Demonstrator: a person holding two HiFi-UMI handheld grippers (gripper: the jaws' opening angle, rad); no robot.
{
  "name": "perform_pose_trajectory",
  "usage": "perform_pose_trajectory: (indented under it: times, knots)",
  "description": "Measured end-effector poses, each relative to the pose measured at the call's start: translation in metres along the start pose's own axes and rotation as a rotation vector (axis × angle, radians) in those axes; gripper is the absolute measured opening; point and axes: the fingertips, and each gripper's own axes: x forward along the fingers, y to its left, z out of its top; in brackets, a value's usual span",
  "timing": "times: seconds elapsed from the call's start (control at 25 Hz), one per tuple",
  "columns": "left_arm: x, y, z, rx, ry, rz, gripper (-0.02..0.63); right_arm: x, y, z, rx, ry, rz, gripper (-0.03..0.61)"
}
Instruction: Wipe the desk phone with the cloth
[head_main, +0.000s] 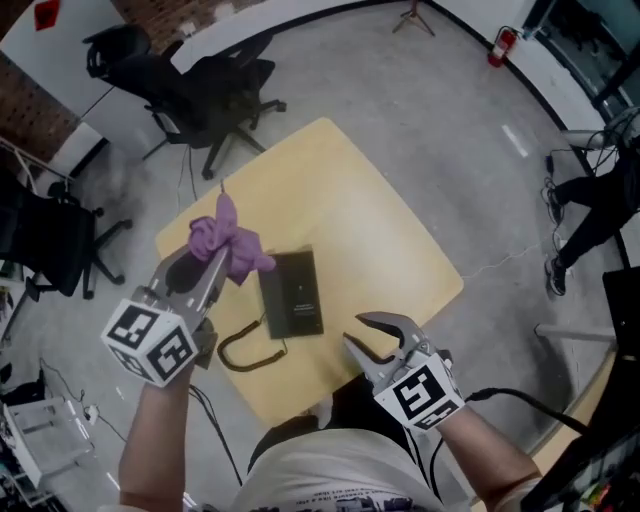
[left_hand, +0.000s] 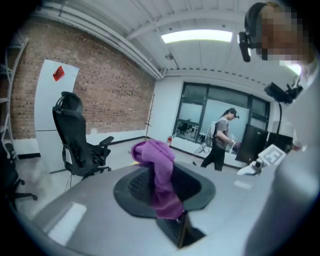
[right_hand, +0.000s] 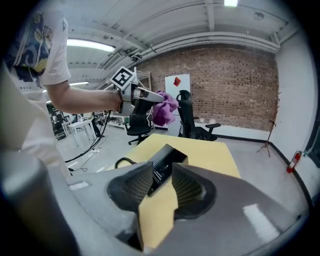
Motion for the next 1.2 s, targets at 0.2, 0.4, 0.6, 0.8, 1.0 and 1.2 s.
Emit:
perform_pose_trajectory:
  times: [0.2,0.4,0.6,0.8,1.0,1.2]
  knots:
    - [-0.081,-0.034,-0.017,0.081,-0.046,-0.049,0.092,-0.016,0.031,0.015,-0.034,-0.020,-0.087,0.121]
    - [-0.157,-0.075,-0.056,0.090,-0.061,-0.134,0.092,-0.033,0.094,0.022,-0.047,-0.047,-0.148,0.121]
    - [-0.208,-0.111,-0.094,0.120,-0.064,-0.196,0.092,-0.051,0.147,0.019,-0.042,-0.062,-0.184,0.121]
    - [-0.250,-0.131,-0.113,0.137,-0.043,-0.231,0.092,-0.069,0.182,0.023,-0.054,-0.073,-0.194,0.121]
    - [-0.269,-0.156,-0.131,0.117,-0.054,-0.236,0.092,-0.095,0.200,0.026,-0.088,-0.106,-0.194,0.121]
    - [-0.274,-0.192,-0.146,0.104,-0.055,-0.229,0.092,-0.129,0.213,0.010,-0.104,-0.120,-0.187,0.121]
